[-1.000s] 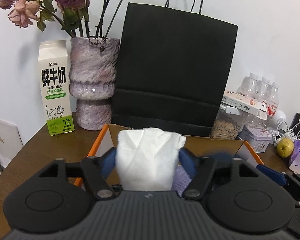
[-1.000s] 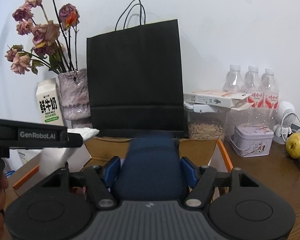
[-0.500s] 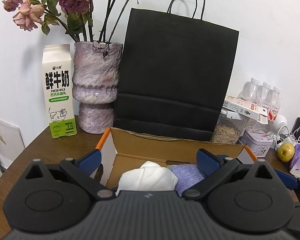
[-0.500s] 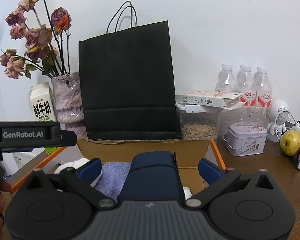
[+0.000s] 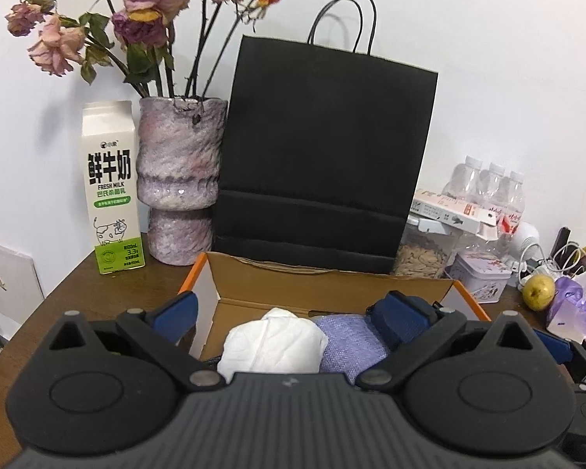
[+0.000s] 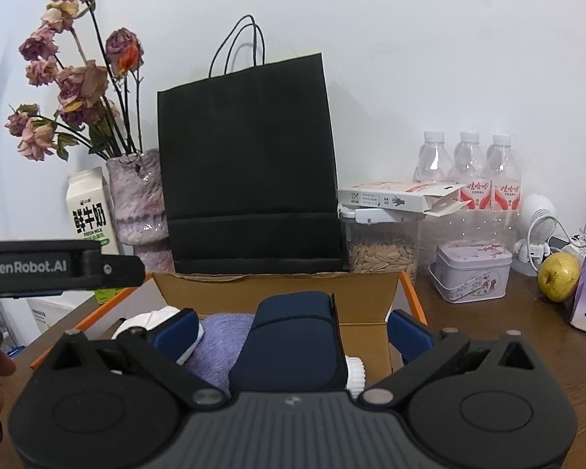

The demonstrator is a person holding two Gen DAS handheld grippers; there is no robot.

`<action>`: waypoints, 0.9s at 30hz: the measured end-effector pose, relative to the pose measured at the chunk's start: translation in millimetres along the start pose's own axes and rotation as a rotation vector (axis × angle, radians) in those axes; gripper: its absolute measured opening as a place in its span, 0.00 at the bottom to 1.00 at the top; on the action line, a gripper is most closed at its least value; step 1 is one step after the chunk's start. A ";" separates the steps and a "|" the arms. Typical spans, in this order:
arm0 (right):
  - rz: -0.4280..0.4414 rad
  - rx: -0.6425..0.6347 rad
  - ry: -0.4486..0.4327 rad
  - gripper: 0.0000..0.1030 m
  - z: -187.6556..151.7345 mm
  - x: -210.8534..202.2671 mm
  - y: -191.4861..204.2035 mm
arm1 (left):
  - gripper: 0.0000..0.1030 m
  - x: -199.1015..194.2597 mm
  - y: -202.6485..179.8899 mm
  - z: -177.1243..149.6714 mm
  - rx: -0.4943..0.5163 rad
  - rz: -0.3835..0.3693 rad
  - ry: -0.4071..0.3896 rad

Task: Organize objects
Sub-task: 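Open both grippers to drop the cloth and case into the box, then withdraw both tools from the box toward the remaining table items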

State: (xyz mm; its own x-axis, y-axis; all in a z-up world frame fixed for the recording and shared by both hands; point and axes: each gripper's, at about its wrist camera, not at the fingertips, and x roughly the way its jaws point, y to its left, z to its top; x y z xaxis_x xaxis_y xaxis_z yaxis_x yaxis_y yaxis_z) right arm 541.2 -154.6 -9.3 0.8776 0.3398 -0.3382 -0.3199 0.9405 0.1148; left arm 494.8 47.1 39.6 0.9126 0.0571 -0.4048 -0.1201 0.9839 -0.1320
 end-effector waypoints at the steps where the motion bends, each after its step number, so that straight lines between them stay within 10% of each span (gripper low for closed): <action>1: 0.003 -0.001 -0.003 1.00 -0.8 -3.1 -0.3 | 1.00 -3.4 1.2 -0.4 -0.003 -0.002 -0.004; 27: 0.024 -0.049 -0.041 1.00 -48.9 -104.9 18.2 | 1.00 -101.7 28.7 -60.0 0.022 0.022 -0.080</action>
State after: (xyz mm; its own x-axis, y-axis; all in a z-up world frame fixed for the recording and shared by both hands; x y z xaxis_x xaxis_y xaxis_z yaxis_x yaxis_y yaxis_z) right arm 425.8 -173.4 -17.4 0.8829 0.3634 -0.2975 -0.3575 0.9308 0.0762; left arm 375.1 59.4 22.7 0.9384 0.0913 -0.3334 -0.1327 0.9857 -0.1035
